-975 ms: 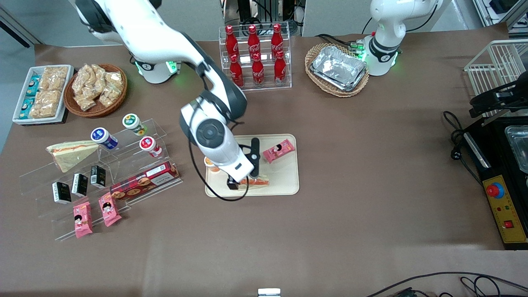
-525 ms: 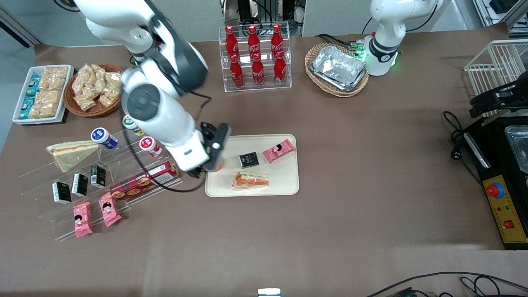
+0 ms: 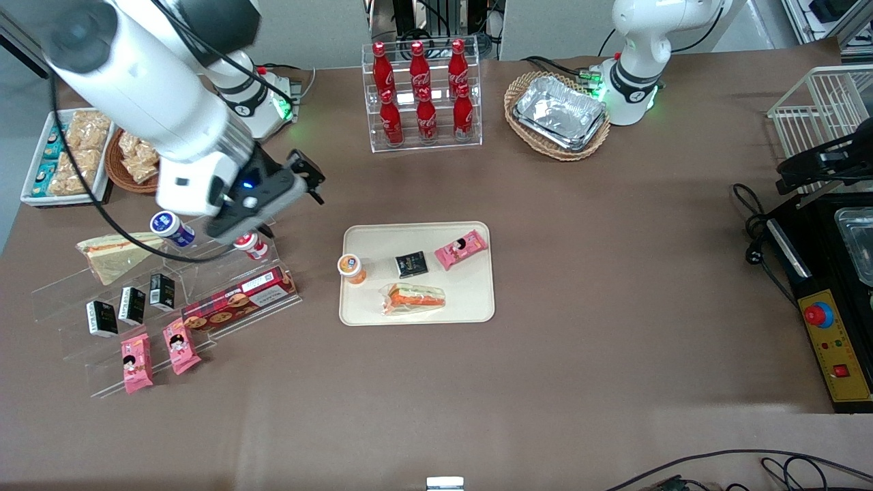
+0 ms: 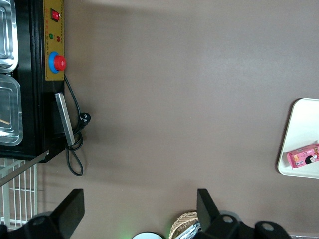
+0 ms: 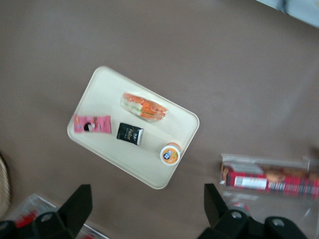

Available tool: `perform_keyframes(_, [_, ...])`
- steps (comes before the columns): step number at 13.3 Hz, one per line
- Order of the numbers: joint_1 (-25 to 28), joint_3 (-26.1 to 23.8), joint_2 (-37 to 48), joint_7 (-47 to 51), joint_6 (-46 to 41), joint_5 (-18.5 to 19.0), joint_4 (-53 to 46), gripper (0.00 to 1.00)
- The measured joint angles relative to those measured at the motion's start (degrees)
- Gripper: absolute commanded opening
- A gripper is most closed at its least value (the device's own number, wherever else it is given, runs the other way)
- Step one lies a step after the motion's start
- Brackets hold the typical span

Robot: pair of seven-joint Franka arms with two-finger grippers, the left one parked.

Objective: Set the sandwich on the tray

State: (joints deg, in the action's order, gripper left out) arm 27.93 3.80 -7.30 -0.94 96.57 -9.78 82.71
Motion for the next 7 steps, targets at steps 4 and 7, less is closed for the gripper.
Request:
perform_keyframes(4, [-0.1,-0.1,2.1,22.6,-0.5,0.0,0.1,1.0])
perform_keyframes(7, [-1.4,-0.1,2.1,29.5,-3.0,3.2,0.1,1.0])
